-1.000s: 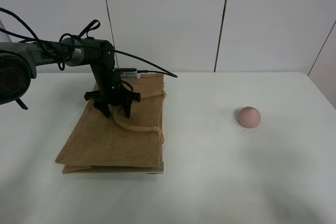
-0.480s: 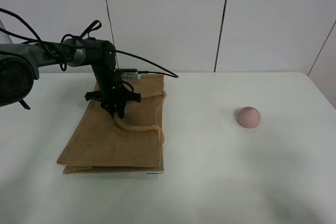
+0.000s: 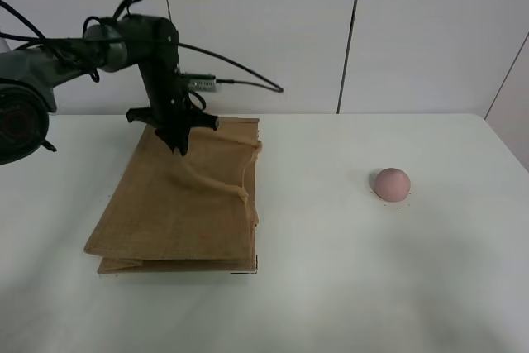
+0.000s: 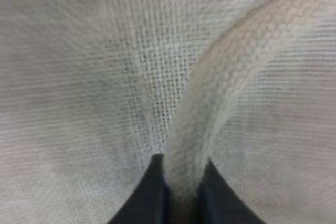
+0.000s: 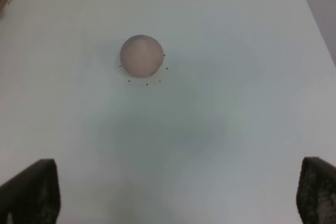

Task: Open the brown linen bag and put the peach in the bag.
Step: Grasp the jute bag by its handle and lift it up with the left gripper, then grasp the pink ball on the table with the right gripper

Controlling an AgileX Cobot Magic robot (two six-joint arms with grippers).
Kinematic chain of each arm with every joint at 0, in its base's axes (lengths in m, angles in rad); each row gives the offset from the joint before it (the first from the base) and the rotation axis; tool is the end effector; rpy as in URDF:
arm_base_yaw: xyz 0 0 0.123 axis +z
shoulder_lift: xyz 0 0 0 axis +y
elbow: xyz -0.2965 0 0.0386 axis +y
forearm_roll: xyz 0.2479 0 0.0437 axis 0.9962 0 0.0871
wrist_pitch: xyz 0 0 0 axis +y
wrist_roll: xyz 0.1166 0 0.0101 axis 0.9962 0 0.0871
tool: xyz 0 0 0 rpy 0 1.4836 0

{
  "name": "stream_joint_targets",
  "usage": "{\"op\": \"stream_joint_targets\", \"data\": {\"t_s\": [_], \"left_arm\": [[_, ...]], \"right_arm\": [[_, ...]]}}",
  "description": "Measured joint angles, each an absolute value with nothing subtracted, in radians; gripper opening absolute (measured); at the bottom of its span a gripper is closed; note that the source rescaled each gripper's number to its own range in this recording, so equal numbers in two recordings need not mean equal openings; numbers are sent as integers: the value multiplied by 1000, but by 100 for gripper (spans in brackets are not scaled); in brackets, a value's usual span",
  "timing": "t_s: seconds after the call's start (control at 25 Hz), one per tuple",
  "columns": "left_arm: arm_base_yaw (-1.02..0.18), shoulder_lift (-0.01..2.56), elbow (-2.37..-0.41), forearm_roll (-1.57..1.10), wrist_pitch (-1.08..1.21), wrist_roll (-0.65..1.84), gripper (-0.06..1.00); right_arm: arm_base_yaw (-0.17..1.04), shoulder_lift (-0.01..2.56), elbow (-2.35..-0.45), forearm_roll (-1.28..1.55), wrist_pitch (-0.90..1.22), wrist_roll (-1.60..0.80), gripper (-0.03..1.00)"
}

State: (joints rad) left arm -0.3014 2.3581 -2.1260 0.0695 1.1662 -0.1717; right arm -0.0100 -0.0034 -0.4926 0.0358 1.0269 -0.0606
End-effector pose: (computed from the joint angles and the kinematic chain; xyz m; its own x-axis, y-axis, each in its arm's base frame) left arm 0.4974 -0.1468 0.1775 -0.9534 0.1461 -0.2638 0.1449 0.9891 0.0240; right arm 0.0063 0.0035 0.2667 -0.4279 -0.0378 -0.9030 -0.0357 0.9991 -0.0249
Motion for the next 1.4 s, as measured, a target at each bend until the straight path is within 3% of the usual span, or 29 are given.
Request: {"op": "stream_joint_targets", "data": {"t_s": [0.76, 1.2, 1.4], "left_arm": [[-300, 1896, -2171, 53, 1172, -126, 0], [-300, 1867, -2168, 54, 1172, -116, 0], [-300, 1862, -2149, 44, 1172, -116, 0]], "right_arm": [[-10, -3, -493, 34, 1027, -61, 100], [-10, 4, -493, 33, 1027, -61, 100], [-10, 166, -532, 33, 990, -58, 100]]}}
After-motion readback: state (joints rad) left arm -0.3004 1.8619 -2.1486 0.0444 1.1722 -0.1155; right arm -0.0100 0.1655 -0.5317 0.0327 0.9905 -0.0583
